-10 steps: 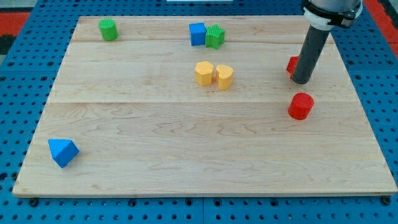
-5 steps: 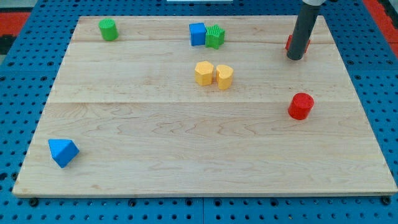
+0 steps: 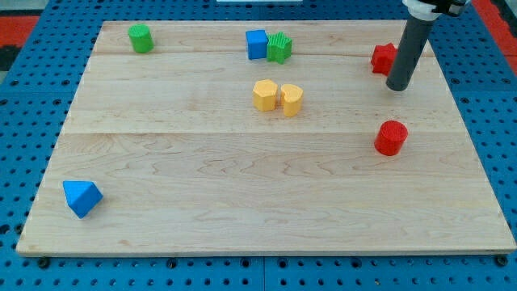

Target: Move the red star towards up

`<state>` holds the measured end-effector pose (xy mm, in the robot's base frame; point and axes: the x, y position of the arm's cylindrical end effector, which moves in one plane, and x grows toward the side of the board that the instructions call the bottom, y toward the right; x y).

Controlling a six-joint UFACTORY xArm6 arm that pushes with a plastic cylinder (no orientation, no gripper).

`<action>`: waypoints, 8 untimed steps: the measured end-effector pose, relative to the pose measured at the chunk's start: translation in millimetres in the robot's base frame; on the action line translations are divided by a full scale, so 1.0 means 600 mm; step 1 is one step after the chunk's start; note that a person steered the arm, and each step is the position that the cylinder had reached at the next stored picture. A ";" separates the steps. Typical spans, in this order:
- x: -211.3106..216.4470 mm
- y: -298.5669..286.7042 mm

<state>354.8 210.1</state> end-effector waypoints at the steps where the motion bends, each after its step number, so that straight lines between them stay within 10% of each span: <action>1: -0.025 0.002; 8: -0.106 0.002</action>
